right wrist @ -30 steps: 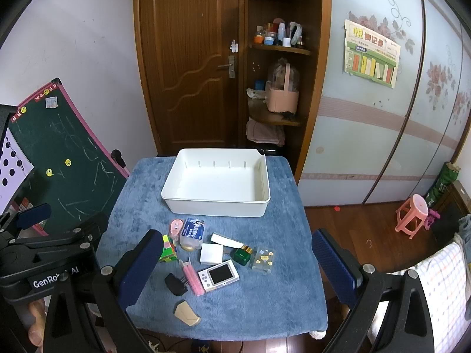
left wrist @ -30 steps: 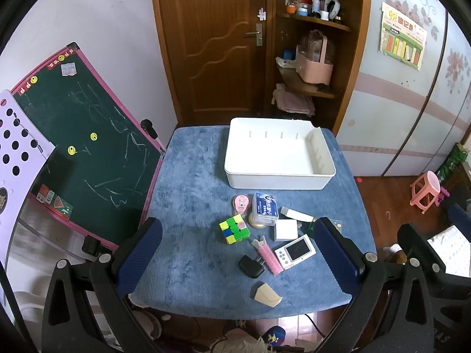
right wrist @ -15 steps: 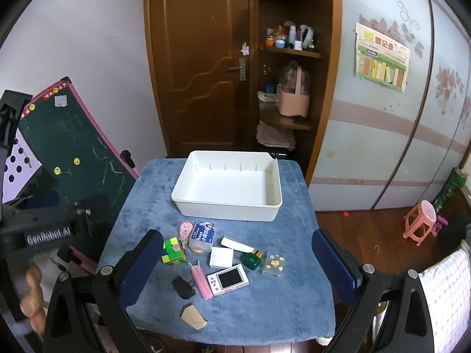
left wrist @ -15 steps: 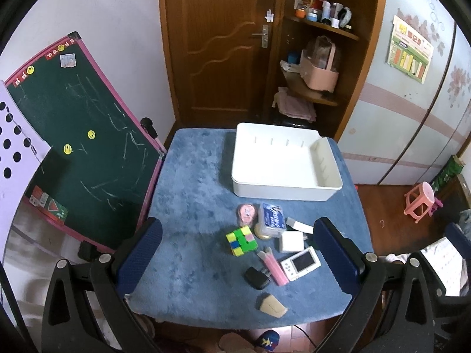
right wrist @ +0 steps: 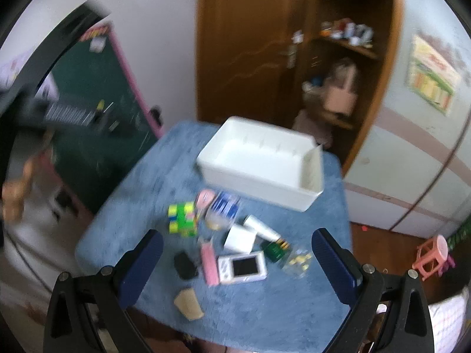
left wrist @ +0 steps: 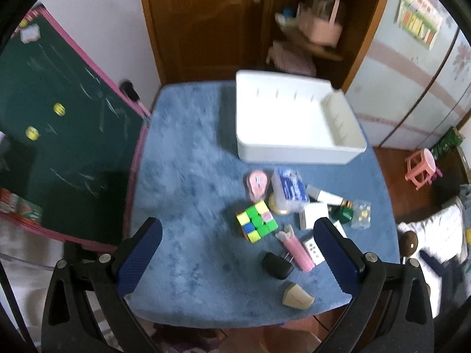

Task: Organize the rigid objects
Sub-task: 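Grasp the Rubik's cube with the left tool while the right tool grasps the beige paper box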

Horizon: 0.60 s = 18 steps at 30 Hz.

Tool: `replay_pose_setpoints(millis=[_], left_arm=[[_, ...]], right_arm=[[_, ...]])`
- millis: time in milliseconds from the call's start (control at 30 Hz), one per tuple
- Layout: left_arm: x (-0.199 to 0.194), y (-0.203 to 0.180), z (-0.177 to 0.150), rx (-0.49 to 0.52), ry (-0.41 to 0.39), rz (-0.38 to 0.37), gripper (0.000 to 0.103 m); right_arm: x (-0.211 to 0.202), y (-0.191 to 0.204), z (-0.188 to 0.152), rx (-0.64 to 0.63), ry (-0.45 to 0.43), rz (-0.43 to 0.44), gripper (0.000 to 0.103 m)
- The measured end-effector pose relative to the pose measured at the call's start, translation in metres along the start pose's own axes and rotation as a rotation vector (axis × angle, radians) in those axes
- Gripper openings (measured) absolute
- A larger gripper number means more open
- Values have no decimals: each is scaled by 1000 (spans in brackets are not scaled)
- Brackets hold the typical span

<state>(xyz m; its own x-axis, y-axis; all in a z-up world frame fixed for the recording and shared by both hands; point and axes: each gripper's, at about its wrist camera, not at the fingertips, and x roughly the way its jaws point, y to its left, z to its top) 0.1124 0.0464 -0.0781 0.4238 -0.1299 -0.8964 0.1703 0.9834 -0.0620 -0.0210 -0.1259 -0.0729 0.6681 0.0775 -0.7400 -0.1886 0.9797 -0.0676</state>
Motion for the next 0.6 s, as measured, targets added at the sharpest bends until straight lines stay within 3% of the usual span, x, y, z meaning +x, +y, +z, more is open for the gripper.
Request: replay_pose_setpoints(millis=[233,300,600], left_arm=[[91,-2,0,-34,137,16,102],[111,-4,-1,-48,168,18,102],[192,-14,-10,-134,285,60,101]], right_arm=[[74,45,-62,-123,156,114,101],[95,54,-78,-131,206,154,95],[152,72,-123,-166,333,198,83]])
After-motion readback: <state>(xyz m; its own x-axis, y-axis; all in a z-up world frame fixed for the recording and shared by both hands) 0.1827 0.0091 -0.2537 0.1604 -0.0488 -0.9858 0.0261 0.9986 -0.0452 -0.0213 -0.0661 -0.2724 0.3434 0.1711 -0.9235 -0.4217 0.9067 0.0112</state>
